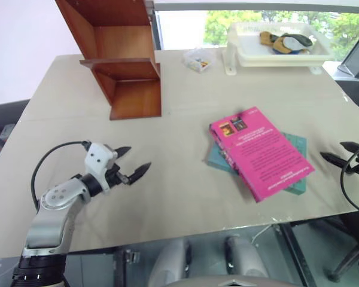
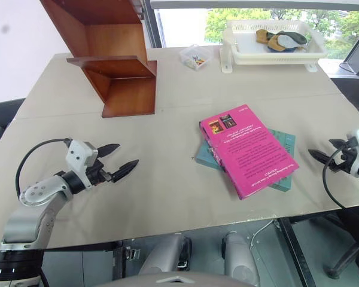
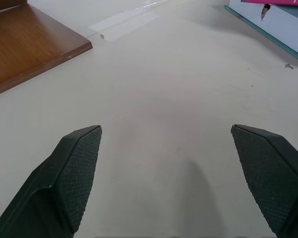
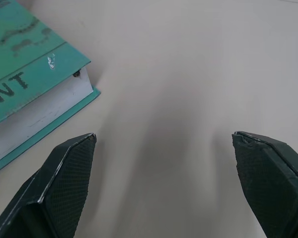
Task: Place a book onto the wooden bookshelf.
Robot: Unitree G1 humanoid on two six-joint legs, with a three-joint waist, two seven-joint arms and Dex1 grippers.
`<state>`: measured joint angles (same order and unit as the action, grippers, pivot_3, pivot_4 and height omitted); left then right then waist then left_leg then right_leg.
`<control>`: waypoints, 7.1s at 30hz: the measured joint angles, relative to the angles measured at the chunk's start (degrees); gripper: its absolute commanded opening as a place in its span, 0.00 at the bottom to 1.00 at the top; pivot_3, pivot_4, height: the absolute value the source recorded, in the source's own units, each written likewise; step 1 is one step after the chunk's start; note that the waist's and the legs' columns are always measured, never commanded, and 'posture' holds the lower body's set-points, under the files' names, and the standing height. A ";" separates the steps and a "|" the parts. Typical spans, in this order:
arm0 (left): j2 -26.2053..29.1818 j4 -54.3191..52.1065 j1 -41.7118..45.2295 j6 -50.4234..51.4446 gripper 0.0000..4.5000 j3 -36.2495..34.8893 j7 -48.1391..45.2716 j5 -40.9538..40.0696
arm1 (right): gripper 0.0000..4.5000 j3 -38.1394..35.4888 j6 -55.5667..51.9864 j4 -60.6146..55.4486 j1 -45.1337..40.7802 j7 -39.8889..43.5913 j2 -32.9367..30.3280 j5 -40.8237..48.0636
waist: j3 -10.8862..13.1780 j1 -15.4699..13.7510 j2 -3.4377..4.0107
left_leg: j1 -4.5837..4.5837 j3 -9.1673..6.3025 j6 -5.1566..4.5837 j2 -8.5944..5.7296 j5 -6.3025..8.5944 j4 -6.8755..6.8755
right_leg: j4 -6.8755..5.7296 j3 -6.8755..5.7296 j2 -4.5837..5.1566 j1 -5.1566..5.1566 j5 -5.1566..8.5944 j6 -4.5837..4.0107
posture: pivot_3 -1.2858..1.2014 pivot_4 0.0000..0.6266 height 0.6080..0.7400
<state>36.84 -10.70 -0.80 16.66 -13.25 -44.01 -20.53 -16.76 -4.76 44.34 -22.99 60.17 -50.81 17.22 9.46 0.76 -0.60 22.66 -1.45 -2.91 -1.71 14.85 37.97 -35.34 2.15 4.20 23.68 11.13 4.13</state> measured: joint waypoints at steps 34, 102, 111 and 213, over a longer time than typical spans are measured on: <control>3.86 -3.97 -2.71 3.30 1.00 -8.65 -18.80 -21.82 | 1.00 4.68 -25.81 -29.22 11.75 9.11 2.64 8.52 | -0.02 -0.10 0.01 | 0.02 -0.02 0.00 0.06 0.00 0.05 | -0.01 -0.05 0.01 0.01 0.10 -0.16 | 0.52 0.24 1.00; -18.63 38.79 34.64 55.11 1.00 4.05 -10.04 -31.47 | 1.00 -20.20 -34.62 -71.91 35.88 11.67 -5.78 33.24 | -0.29 -1.70 -0.05 | 0.16 -0.38 0.00 -0.10 -0.01 0.42 | -0.16 -0.49 -0.21 -0.16 0.04 0.05 | 0.52 0.24 1.00; -20.56 38.70 34.63 55.73 0.33 2.98 -10.51 -31.02 | 1.00 -20.14 -34.54 -71.92 35.41 11.24 -5.77 32.50 | -0.30 -1.72 -0.05 | 0.19 -0.40 0.00 -0.08 -0.01 0.41 | -0.16 -0.49 -0.17 -0.13 0.05 0.02 | 0.52 0.24 1.00; 16.30 -4.41 28.51 23.50 0.90 -11.25 -29.35 2.66 | 1.00 -7.81 -25.24 -24.77 -0.10 23.78 -4.81 26.00 | 0.00 1.62 0.12 | 0.84 -0.30 -0.05 0.03 -0.01 0.80 | -0.46 -0.47 -0.36 0.42 -0.01 0.15 | 0.52 0.24 1.00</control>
<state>53.13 -15.11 27.71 40.16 -24.50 -73.36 -17.87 -24.58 -30.00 19.57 -23.09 83.95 -55.63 43.22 9.46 2.38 -0.48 23.50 -1.75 -2.96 -1.68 14.84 38.78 -35.80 1.68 3.83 24.10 11.13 4.27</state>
